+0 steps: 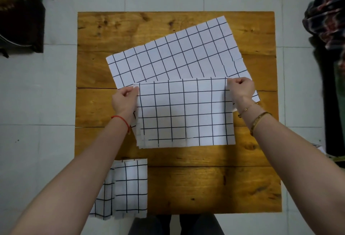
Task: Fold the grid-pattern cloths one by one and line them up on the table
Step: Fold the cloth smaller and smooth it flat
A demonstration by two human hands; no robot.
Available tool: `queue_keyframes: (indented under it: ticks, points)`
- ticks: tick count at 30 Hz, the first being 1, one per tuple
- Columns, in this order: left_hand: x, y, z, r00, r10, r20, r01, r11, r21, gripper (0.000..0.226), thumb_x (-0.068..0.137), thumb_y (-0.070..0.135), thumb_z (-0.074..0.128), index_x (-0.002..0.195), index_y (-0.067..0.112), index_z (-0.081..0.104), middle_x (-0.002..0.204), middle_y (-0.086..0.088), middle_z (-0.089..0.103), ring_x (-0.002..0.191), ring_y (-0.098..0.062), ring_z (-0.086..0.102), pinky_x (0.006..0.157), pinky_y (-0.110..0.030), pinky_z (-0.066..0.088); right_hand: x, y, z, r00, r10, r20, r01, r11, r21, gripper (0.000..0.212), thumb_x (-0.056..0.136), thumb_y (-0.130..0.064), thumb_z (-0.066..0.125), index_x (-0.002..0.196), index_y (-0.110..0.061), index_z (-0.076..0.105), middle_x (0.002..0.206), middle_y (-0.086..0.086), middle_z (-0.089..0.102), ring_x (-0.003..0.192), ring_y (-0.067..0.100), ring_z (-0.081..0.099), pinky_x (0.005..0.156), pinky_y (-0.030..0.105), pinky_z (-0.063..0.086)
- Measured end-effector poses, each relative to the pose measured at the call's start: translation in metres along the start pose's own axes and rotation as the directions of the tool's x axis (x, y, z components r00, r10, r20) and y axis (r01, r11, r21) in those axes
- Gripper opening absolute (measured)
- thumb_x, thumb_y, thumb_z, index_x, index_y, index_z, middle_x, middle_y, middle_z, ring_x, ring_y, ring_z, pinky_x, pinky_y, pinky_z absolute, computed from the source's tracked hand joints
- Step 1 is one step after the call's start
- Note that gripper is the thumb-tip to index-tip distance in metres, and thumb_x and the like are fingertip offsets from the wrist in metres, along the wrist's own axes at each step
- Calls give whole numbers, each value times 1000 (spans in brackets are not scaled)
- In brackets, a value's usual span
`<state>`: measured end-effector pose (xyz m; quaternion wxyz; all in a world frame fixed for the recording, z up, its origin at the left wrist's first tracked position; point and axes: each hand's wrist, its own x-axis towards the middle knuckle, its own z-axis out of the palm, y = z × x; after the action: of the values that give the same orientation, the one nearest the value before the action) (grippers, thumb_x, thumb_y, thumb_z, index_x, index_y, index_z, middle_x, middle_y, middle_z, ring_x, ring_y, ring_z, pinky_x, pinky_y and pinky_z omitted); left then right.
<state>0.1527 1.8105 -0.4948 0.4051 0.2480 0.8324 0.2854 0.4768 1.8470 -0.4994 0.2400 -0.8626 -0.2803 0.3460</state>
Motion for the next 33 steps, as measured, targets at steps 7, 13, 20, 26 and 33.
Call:
queue_keyframes:
  ticks: [7, 13, 20, 26, 33]
  points:
    - [-4, -11, 2, 996, 88, -15, -88, 996, -5, 21, 85, 15, 70, 105, 11, 70, 75, 10, 59, 66, 0, 53, 67, -14, 48, -2, 2, -4, 995, -99, -24, 99, 994, 42, 26, 83, -21, 70, 90, -16, 45, 86, 0, 50, 85, 21, 53, 71, 24, 48]
    - [-15, -11, 4, 885, 461, 63, -460, 846, 268, 42, 81, 33, 72, 118, 22, 56, 106, 3, 55, 100, -14, 47, 83, -22, 38, -19, 7, 9, 970, -238, -47, 232, 967, -107, 46, 82, -25, 67, 117, -5, 44, 119, 15, 51, 109, 31, 55, 91, 48, 49]
    - [-18, -11, 8, 648, 601, 469, -711, 256, 654, 62, 86, 33, 66, 142, 19, 42, 140, -5, 44, 129, -27, 35, 103, -44, 36, -44, 7, 14, 782, -621, 53, 573, 682, -454, 38, 87, -16, 54, 125, -9, 52, 122, 15, 52, 110, 32, 47, 87, 42, 42]
    - [-23, -26, 11, 632, 591, 502, -673, 97, 733, 61, 94, 16, 53, 149, 10, 29, 150, -10, 37, 138, -29, 34, 114, -50, 29, -68, 2, 57, 440, -713, 546, 886, 248, -391, 50, 95, -23, 37, 143, -9, 39, 148, 8, 40, 139, 32, 31, 114, 48, 28]
    - [-28, -34, 9, 666, 545, 509, -623, 32, 782, 62, 101, 16, 35, 154, 8, 3, 162, -11, 7, 149, -31, 8, 115, -58, 19, -104, -7, 102, 319, -626, 712, 925, 43, -377, 58, 99, -31, 40, 151, -9, 26, 158, 7, 26, 147, 31, 20, 116, 53, 21]
